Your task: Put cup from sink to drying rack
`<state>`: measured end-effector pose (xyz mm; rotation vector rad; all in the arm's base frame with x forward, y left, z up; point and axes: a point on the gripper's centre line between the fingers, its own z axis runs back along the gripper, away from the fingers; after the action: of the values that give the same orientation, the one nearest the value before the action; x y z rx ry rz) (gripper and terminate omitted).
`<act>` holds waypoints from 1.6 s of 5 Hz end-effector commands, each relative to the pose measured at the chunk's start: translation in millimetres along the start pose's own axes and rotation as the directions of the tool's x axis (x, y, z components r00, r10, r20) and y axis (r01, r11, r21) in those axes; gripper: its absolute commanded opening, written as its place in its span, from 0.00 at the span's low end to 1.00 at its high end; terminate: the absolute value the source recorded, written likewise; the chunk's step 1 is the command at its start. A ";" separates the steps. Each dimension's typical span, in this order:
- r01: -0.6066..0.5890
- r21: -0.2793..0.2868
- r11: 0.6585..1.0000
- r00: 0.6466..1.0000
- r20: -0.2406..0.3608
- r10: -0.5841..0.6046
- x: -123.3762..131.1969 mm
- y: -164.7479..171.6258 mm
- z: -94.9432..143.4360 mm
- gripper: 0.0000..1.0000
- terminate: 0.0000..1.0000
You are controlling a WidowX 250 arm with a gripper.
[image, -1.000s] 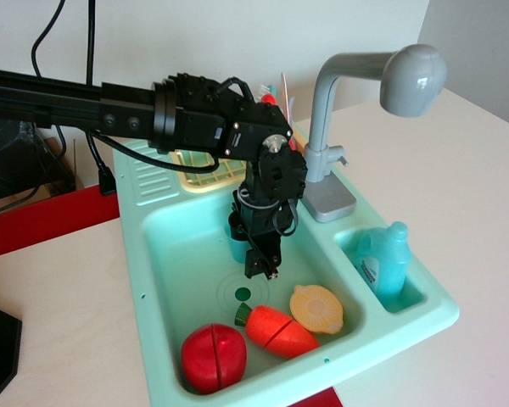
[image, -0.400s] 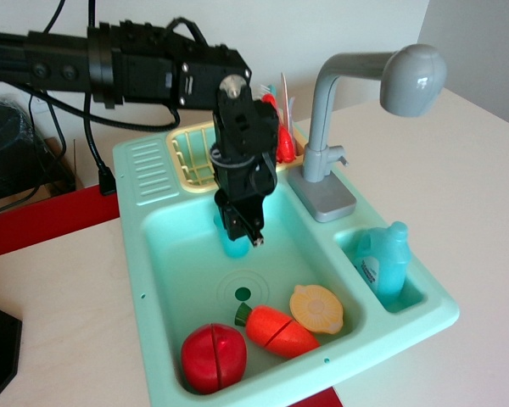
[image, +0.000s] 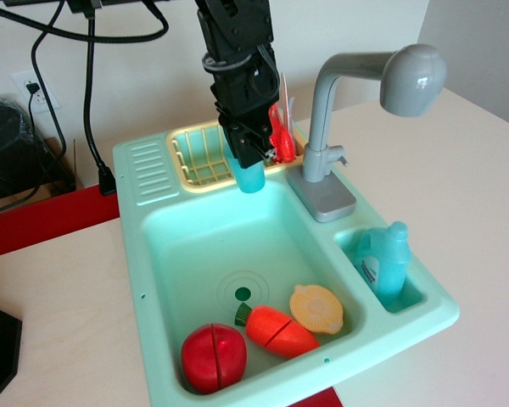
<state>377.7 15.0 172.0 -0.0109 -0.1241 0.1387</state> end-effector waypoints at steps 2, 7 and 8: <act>-0.066 0.049 0.997 0.996 0.070 0.062 2.9 47.8 25.1 0.00 0.00; -0.165 0.103 0.981 0.986 -0.009 0.167 -6.9 93.2 -25.5 1.00 0.00; -0.155 0.106 0.982 0.987 -0.015 0.158 -8.5 88.9 -23.5 1.00 0.00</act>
<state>356.4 94.2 131.1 0.0690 -0.0297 0.2773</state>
